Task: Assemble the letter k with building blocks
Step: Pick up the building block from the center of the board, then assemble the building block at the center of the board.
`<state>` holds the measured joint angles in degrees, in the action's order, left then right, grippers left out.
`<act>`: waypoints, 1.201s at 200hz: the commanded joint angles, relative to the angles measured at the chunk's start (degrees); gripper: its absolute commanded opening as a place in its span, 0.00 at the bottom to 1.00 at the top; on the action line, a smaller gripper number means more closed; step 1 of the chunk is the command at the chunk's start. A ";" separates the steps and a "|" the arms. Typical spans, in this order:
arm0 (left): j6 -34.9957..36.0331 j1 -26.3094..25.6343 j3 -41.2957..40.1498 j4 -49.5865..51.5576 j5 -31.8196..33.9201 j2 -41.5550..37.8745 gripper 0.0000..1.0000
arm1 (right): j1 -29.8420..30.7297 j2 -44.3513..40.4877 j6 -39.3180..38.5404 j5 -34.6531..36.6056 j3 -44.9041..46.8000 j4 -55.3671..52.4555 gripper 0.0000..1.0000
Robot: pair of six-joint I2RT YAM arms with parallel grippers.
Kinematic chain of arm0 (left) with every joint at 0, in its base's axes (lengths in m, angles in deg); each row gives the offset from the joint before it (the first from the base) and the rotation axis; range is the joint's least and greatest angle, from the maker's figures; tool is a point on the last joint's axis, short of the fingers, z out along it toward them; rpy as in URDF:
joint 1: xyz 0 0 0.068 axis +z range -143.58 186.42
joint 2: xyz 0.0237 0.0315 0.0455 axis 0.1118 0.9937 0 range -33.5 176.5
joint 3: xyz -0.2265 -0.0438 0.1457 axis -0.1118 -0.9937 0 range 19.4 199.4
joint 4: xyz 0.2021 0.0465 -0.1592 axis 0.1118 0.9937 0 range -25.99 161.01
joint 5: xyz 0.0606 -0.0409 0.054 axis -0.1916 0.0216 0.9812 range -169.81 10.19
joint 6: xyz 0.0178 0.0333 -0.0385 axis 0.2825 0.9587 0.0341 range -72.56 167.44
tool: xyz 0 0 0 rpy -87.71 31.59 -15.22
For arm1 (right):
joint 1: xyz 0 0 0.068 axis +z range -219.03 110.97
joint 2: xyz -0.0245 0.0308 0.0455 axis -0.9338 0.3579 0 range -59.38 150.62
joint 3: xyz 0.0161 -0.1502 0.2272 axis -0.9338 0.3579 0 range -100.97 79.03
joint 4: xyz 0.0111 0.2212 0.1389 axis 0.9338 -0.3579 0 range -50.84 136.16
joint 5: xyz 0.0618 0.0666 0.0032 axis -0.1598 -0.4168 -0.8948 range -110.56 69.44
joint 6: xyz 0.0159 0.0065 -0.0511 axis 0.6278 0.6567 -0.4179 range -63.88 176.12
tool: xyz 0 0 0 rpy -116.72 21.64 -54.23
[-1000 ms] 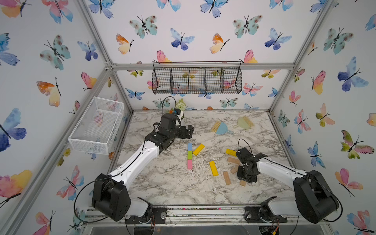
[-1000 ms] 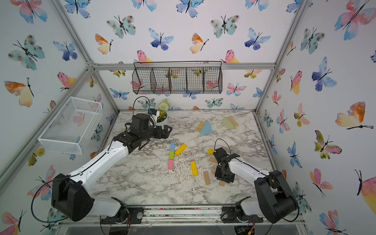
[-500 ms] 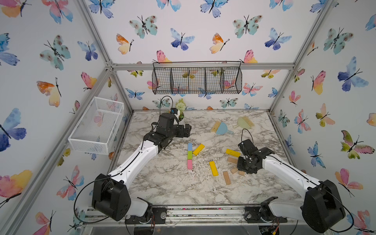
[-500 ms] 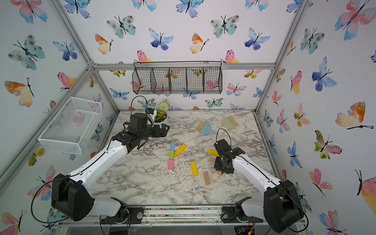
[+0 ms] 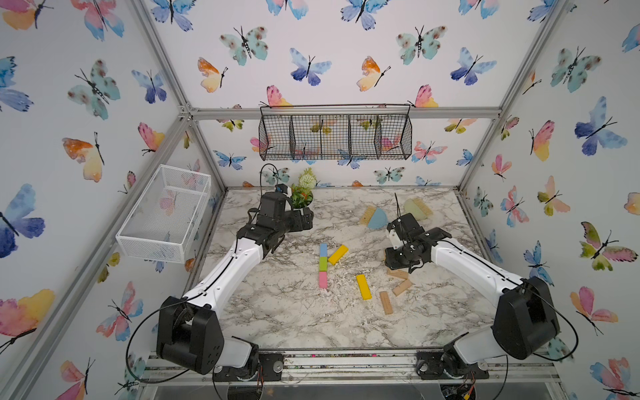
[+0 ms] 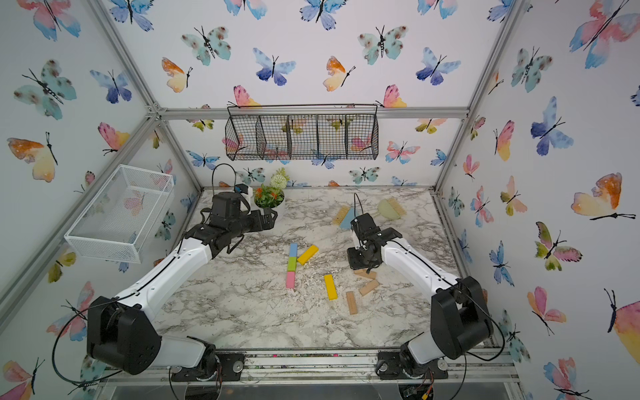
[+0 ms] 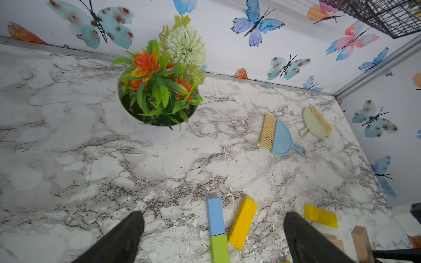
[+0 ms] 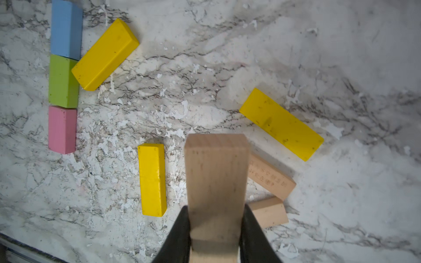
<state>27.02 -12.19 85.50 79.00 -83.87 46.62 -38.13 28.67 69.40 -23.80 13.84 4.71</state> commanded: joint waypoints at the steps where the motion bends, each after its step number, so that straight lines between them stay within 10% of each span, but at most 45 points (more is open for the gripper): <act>1: -2.11 1.70 -0.28 0.40 -0.29 0.18 0.99 | 3.80 3.37 -9.13 -0.59 -2.30 1.52 0.02; 102: -7.26 12.75 -2.50 0.91 -6.19 -0.28 1.00 | 16.99 19.38 -20.06 3.58 -14.30 1.66 0.02; 240: -5.94 13.49 -1.48 2.95 -6.83 0.16 1.00 | 21.40 29.91 -18.02 4.24 -21.06 -2.05 0.02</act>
<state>20.59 1.08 83.03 81.29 -90.21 46.62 -17.30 56.45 50.73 -20.31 -5.54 4.43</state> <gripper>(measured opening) 0.999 0.321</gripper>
